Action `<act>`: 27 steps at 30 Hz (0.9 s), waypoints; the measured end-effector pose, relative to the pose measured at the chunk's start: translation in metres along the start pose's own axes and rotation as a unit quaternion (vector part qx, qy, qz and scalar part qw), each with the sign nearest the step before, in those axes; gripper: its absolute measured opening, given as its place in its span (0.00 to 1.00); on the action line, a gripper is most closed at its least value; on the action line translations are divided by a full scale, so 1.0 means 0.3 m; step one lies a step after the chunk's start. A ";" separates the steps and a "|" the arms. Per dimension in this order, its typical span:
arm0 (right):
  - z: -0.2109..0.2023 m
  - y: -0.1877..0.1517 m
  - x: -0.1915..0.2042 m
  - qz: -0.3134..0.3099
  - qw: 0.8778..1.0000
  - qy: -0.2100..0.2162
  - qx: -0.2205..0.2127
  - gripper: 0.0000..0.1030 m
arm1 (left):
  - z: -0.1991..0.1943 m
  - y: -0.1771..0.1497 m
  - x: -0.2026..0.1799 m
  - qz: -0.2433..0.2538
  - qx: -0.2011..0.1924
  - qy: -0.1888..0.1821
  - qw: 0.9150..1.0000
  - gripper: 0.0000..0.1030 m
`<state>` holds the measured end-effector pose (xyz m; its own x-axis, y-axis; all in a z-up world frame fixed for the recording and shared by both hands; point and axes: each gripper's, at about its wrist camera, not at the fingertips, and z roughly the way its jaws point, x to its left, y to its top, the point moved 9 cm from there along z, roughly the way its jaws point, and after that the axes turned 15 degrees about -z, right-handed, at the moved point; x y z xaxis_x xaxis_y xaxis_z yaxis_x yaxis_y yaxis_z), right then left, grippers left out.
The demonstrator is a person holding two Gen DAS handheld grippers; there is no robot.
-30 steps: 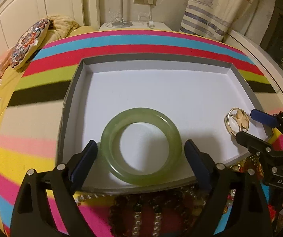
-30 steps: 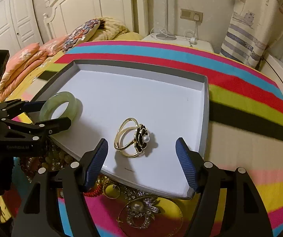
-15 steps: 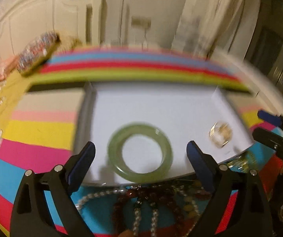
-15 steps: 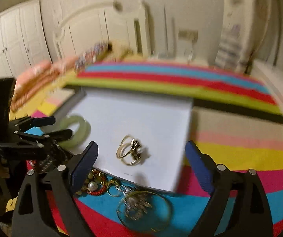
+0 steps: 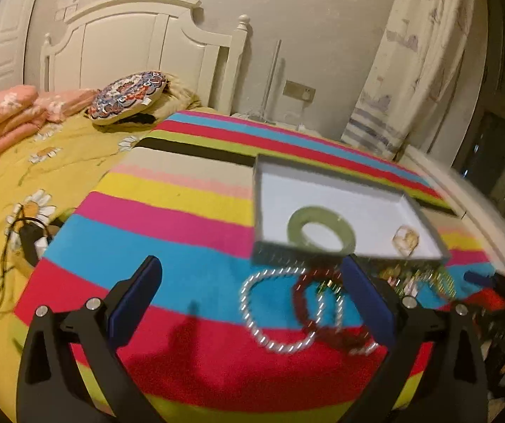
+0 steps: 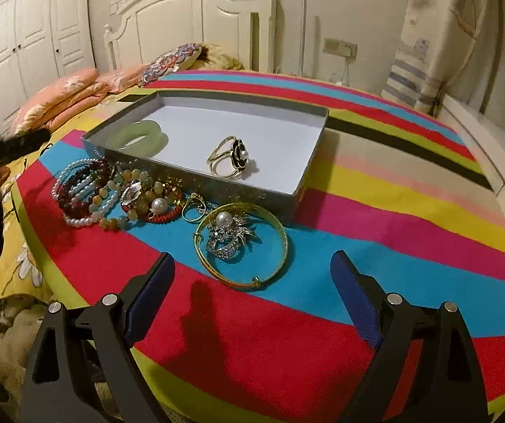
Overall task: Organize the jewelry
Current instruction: 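Withdraw both grippers from the tray back toward the jewelry pile, then grasp the red-brown bead bracelet with the left gripper while the right grasps the gold bangle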
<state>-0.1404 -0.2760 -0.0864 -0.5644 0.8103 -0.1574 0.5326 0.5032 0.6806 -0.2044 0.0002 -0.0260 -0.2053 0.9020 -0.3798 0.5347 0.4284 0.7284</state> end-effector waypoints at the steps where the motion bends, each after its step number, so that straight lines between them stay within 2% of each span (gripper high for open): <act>1: 0.013 0.000 -0.008 0.005 1.000 0.000 0.008 0.83 | -0.005 -0.019 -0.007 0.013 0.004 -0.004 1.000 0.98; 4: 0.047 0.000 -0.013 0.020 0.999 0.011 0.024 0.83 | -0.002 -0.078 -0.046 0.049 0.021 -0.024 0.998 0.98; 9: 0.079 0.015 0.014 -0.001 0.999 0.007 0.039 0.82 | 0.005 -0.146 -0.108 0.070 0.039 -0.050 0.996 0.98; 14: 0.069 0.012 0.024 -0.010 0.999 0.001 0.032 0.71 | 0.010 -0.179 -0.126 0.080 0.050 -0.058 0.994 0.98; 17: 0.058 0.011 0.021 -0.012 1.000 -0.001 0.025 0.59 | 0.020 -0.206 -0.147 0.093 0.058 -0.061 0.992 0.98; 21: 0.050 0.006 0.014 -0.008 1.000 -0.007 0.019 0.59 | 0.021 -0.217 -0.175 0.107 0.056 -0.065 0.991 0.98; 24: 0.028 0.012 -0.004 0.005 1.000 -0.007 0.004 0.59 | 0.027 -0.204 -0.163 0.096 0.058 -0.067 0.991 0.98; 27: 0.001 0.027 -0.015 0.008 1.000 -0.013 -0.010 0.59 | 0.031 -0.186 -0.165 0.072 0.063 -0.090 0.991 0.94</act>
<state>-0.1332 -0.2754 -0.0804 -0.5396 0.8258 -0.1642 0.5283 0.4839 0.6976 -0.2166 -0.0687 -0.0531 0.0245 0.9243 -0.3809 0.6490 0.2751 0.7093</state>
